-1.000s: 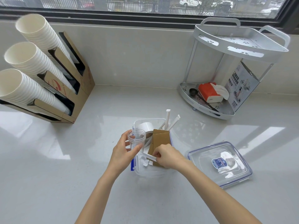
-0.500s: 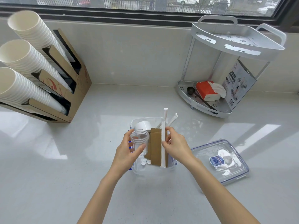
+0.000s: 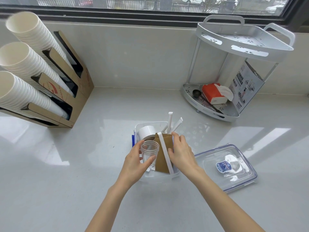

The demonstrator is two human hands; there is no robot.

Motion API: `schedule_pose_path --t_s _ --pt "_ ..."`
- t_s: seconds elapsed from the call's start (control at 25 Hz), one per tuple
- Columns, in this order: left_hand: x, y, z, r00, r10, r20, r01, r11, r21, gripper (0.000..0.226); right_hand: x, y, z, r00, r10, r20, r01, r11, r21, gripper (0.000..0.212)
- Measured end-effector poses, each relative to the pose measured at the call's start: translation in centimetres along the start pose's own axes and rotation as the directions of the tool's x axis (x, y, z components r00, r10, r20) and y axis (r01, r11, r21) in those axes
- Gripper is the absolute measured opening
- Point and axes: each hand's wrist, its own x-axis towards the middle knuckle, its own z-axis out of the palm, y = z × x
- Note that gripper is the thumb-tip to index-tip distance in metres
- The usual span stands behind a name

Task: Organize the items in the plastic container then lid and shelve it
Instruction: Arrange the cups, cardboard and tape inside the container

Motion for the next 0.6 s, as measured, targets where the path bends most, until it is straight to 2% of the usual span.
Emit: schedule_pose_path --t_s 0.12,0.2,0.28,0.4,0.6 --pt "0.0 -0.2 -0.3 1.0 0.002 -0.019 -0.001 1.0 0.008 0.058 0.8 -0.3 -0.6 0.998 -0.054 -0.027 0.052 0.998 -0.046 0.037" --pt "0.1 -0.1 -0.5 1.0 -0.005 -0.023 0.006 1.0 0.014 0.058 1.6 -0.3 -0.8 0.994 -0.108 -0.003 0.107 0.992 -0.068 0.039" --pt "0.1 -0.1 -0.6 0.999 -0.005 -0.033 0.006 1.0 0.013 0.058 2.4 -0.4 -1.0 0.987 -0.136 0.081 0.142 0.987 -0.072 0.048" --pt "0.2 -0.1 -0.6 0.999 -0.007 -0.038 0.007 1.0 0.012 0.058 3.0 -0.4 -0.8 0.987 -0.092 0.132 0.106 0.989 -0.107 0.051" --pt "0.2 -0.4 -0.5 0.998 -0.015 -0.069 0.018 0.999 0.04 0.06 2.6 -0.2 -0.6 0.994 -0.041 0.105 0.047 0.997 -0.06 0.038"
